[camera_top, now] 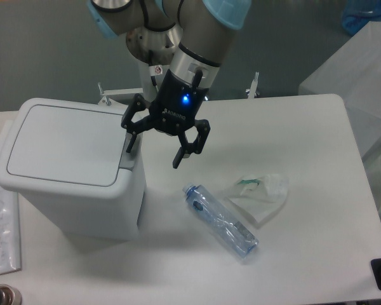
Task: Open the trash can
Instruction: 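Press down on the grey lid button with the gripper fingers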
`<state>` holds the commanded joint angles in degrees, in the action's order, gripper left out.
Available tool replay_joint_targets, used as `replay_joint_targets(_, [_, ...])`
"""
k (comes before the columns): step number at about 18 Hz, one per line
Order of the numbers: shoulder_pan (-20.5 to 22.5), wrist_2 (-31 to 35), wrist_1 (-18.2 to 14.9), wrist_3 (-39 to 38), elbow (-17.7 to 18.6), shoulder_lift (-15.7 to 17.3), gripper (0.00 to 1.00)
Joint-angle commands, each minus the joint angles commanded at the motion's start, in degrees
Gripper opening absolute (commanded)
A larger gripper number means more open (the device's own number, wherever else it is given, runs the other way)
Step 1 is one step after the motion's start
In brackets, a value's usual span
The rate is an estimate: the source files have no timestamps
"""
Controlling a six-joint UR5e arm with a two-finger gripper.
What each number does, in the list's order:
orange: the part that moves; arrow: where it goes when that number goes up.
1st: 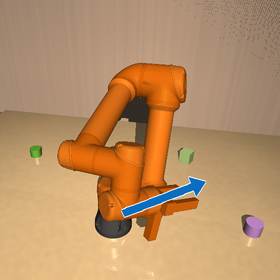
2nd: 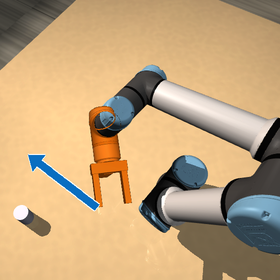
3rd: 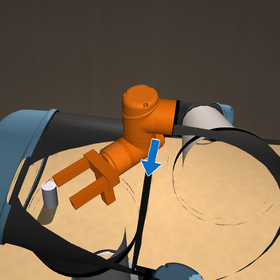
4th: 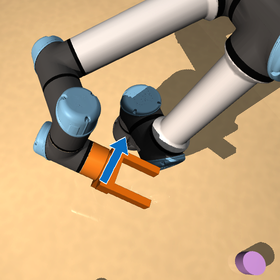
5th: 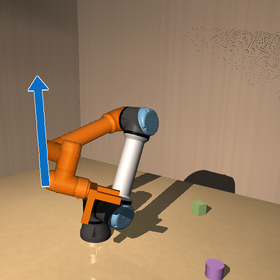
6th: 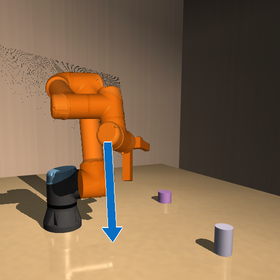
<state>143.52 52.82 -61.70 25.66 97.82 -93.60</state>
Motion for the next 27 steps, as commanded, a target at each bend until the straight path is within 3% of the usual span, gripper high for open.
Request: replay_joint_targets(27, [0.00, 0.18, 0.62, 0.18, 0.97, -0.09, 1.00])
